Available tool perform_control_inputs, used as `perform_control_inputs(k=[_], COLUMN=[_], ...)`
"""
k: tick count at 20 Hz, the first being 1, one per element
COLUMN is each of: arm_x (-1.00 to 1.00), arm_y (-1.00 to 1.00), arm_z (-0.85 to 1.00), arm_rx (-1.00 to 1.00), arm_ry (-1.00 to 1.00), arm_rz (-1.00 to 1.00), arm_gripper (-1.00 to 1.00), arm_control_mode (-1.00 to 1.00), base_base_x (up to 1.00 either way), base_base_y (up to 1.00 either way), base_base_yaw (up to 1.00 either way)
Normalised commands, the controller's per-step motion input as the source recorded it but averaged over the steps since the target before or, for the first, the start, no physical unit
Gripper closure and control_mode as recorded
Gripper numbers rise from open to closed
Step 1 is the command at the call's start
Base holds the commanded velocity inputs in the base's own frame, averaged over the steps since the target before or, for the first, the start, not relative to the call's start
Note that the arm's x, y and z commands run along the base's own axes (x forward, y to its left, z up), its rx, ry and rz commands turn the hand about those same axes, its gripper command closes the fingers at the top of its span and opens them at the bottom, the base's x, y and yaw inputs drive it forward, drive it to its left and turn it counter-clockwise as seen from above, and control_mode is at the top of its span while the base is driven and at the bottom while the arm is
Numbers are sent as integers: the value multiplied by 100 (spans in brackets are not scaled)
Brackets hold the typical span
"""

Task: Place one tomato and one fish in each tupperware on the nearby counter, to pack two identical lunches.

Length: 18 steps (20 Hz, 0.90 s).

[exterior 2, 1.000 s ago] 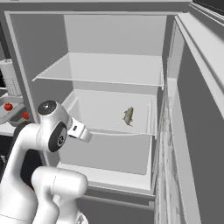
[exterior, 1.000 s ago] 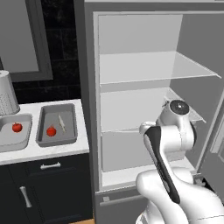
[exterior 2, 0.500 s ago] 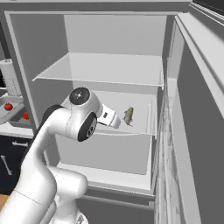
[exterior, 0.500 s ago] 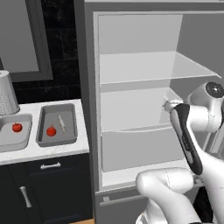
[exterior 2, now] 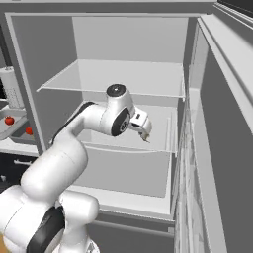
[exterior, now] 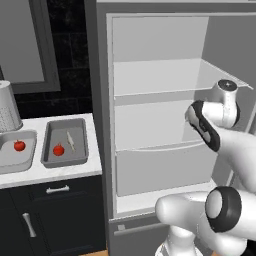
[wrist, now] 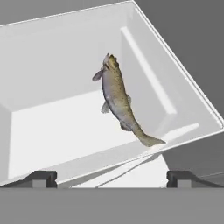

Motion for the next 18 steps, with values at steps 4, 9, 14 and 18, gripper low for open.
perform_control_inputs(k=[4,9,14,18], arm_x=[73,51,51,41], arm_y=[-24,-46,-9,-6], arm_z=[-71,-28,-15,-17], arm_rx=[-1,0,0,0], arm_ry=[4,1,0,1], arm_rz=[3,5,0,0], arm_gripper=[-100,-100,-100,-100], arm_control_mode=[-100,-100,-100,-100], base_base_x=[0,0,0,0], base_base_y=[0,0,0,0], base_base_yaw=[0,0,0,0])
